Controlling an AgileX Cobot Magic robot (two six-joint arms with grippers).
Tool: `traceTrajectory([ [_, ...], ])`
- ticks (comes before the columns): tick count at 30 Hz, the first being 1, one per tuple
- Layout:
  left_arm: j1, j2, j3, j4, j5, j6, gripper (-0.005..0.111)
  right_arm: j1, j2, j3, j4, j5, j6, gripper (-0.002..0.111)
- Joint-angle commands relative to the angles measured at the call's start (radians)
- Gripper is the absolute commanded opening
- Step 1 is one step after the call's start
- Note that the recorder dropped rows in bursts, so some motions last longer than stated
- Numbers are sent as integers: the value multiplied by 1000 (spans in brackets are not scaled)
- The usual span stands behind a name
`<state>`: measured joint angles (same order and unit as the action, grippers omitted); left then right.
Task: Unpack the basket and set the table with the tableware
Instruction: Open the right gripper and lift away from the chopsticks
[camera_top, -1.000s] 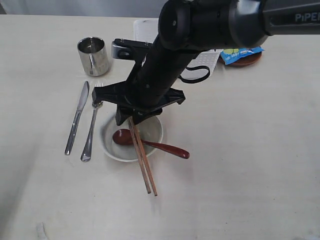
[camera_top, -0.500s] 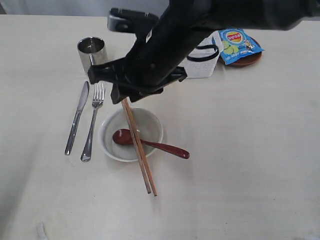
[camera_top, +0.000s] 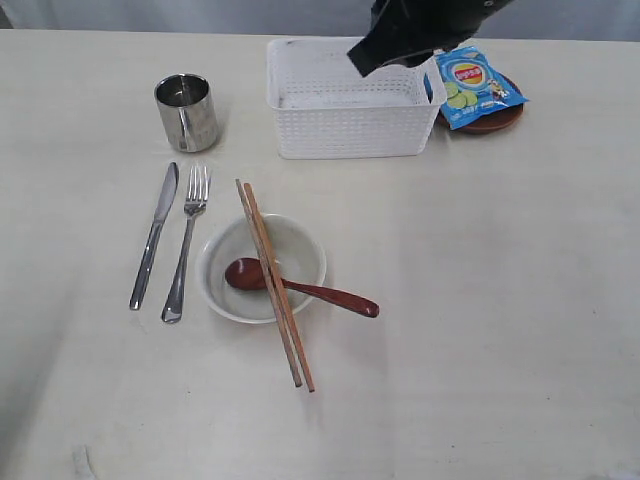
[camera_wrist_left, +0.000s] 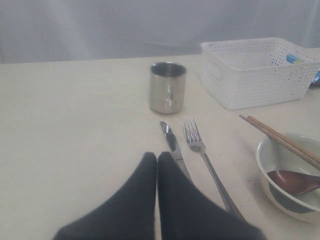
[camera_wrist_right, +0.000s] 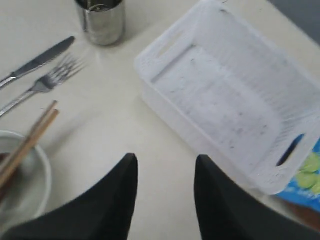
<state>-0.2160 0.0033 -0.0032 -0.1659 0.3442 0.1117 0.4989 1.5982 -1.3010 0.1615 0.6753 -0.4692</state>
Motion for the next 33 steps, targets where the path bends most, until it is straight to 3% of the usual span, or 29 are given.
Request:
traceTrajectory([
  [1,-6,-3,3,2,-2,-3,0,-36,38,0,-5,-104,-166,37],
  [8,-6,-3,3,2,-2,-3,0,-40,187,0,-7,-214,-183,39],
  [12,-6,-3,3,2,-2,-3,0,-40,284,0,-7,-234,-183,64],
  [13,-6,-3,3,2,-2,-3,0,-40,296,0,-7,-256,-183,66],
  [21,-6,-3,3,2,-2,-1,0,-40,398,-2,-9,-432,-211,60],
  [25,-6,-3,3,2,-2,-1,0,-40,446,-2,-9,-437,-268,48],
  [27,-6,-3,3,2,-2,-1,0,-40,451,-2,-9,-468,-293,30],
  [29,-6,-3,3,2,-2,-1,0,-37,431,-2,-43,-528,-409,0],
  [33,-6,-3,3,2,-2,-1,0,-29,361,-53,-51,-553,-435,0],
])
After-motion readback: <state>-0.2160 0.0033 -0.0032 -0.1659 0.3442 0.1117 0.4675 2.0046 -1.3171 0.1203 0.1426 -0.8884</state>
